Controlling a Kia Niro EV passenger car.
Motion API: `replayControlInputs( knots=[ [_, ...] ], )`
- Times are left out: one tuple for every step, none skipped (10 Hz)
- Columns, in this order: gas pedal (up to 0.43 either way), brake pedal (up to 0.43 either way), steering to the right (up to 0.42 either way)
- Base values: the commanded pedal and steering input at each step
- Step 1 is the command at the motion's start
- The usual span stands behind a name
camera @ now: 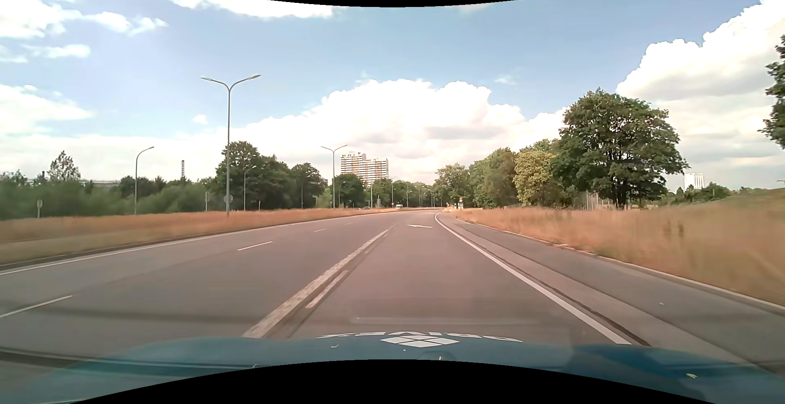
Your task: Follow the waypoints while adhering to traffic rules and regulations
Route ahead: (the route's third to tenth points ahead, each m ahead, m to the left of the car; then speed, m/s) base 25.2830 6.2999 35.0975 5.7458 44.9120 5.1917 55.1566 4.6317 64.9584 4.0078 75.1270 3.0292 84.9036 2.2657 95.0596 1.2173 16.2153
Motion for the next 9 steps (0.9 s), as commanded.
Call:
replayControlInputs(
  knots=[
    [0.189, 0.000, -0.004],
    [0.189, 0.000, -0.004],
    [0.189, 0.000, -0.004],
    [0.177, 0.000, -0.003],
    [0.157, 0.000, -0.003],
    [0.150, 0.000, -0.003],
    [0.138, 0.000, -0.003],
    [0.138, 0.000, -0.003],
    [0.138, 0.000, -0.003]
  ],
)
